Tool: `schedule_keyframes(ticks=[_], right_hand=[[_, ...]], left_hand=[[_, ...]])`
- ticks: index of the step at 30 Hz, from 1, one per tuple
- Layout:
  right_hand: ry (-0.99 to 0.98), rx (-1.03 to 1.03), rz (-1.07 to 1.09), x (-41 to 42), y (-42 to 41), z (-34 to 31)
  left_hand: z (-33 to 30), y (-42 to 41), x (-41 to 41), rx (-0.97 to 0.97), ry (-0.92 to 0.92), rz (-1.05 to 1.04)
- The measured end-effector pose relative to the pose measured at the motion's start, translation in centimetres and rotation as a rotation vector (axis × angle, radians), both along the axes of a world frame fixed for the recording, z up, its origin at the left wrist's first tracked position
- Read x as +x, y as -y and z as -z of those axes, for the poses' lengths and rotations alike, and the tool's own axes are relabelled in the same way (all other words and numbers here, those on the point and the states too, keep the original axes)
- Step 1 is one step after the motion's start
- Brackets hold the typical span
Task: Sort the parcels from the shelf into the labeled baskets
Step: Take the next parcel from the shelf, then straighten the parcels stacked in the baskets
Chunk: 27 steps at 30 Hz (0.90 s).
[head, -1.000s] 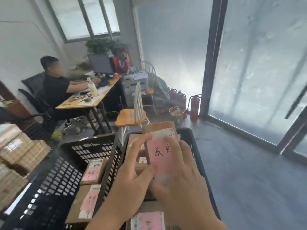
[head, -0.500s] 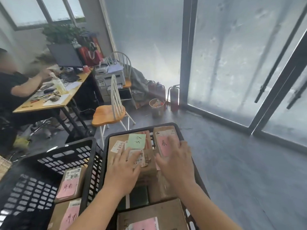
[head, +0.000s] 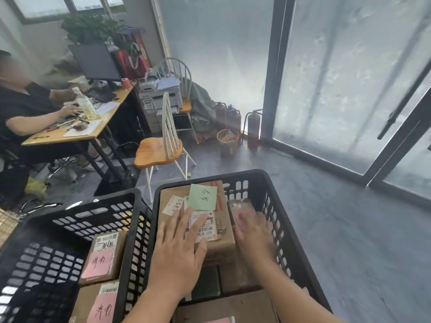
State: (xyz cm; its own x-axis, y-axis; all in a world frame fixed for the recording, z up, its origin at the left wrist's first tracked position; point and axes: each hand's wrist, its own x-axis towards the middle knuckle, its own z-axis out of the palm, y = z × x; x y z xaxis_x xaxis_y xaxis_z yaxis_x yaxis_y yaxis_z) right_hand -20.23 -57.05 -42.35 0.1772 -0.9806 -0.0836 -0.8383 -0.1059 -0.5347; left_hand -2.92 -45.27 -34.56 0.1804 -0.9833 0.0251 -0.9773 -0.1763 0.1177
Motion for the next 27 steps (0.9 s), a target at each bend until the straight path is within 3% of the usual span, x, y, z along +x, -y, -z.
schedule_keyframes(ticks=[3,7,11,14,18,22,27], right_hand=[[0.044,0.111,-0.019,0.2,-0.5,1.5],[0.052,0.110,-0.045,0.3,-0.4,1.6],[-0.049,-0.101,-0.151,-0.4,-0.1,0.7],[-0.169,-0.181,-0.320,-1.2,-1.5,-2.8],[0.151,-0.293,-0.275,-1.9,-2.5,-9.4],[0.116,-0.235,-0.411,-1.7,-2.9,-15.8],[0.049,-0.305,-0.565,-0.3,-4.2,-21.2]], left_hand=[[0.5,0.1,0.1,-0.025,0.018,-0.002],[0.8,0.0,0.2,-0.016,0.031,0.000],[0.2,-0.1,0.1,0.009,0.012,-0.011],[-1.3,-0.1,-0.5,0.076,-0.078,-0.042],[-5.4,-0.1,-1.3,0.022,-0.305,-0.117],[-10.1,-0.8,-1.1,-0.168,-0.261,-0.124],[-15.2,-3.2,-0.5,-0.256,-0.139,-0.158]])
